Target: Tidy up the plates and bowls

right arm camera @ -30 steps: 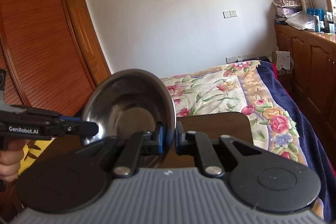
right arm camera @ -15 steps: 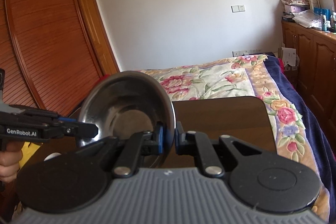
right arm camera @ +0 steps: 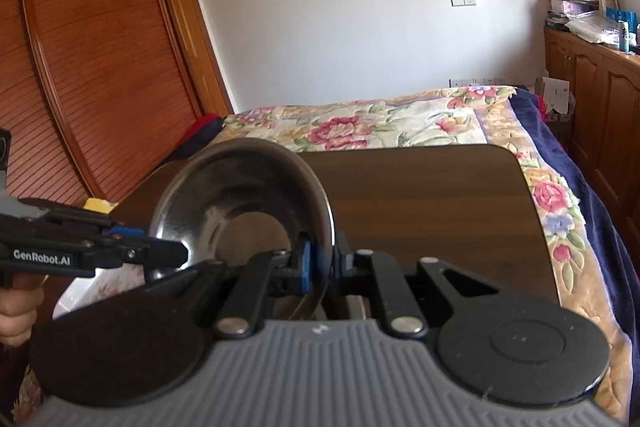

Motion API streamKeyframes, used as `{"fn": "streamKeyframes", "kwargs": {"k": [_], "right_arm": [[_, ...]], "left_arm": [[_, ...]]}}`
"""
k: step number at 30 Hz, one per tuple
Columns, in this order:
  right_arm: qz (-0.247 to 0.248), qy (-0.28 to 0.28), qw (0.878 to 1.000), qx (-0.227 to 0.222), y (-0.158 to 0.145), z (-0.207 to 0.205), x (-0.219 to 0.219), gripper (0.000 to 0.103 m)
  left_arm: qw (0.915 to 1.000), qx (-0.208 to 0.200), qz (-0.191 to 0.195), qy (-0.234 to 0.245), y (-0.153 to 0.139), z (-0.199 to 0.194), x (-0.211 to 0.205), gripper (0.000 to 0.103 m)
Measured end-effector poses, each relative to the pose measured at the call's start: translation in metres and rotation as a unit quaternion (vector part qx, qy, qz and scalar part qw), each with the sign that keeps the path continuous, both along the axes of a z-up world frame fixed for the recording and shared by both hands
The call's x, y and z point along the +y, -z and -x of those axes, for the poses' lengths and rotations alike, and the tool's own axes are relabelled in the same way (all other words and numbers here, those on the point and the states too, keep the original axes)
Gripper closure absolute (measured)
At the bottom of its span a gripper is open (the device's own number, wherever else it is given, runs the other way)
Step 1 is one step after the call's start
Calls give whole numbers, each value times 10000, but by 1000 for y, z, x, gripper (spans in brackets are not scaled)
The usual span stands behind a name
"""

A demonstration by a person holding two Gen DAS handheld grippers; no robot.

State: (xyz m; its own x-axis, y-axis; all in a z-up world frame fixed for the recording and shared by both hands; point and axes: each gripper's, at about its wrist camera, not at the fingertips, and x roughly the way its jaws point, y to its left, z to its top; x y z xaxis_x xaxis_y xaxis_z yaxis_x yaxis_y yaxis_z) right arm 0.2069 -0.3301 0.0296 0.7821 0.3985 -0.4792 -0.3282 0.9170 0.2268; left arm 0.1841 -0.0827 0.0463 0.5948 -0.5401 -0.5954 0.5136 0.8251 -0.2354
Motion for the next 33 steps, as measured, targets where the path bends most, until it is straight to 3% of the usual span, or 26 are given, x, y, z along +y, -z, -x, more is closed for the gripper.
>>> {"fn": "streamKeyframes", "kwargs": {"k": [13,33], "right_arm": [[146,-67,9998,120,13,9,8,90],[612,-42,9981,-58,18,15,19,90]], "left_arm": [[9995,240,180,-55,24,15,9,85],[9998,56,-117,-169,33,20,10,85]]}}
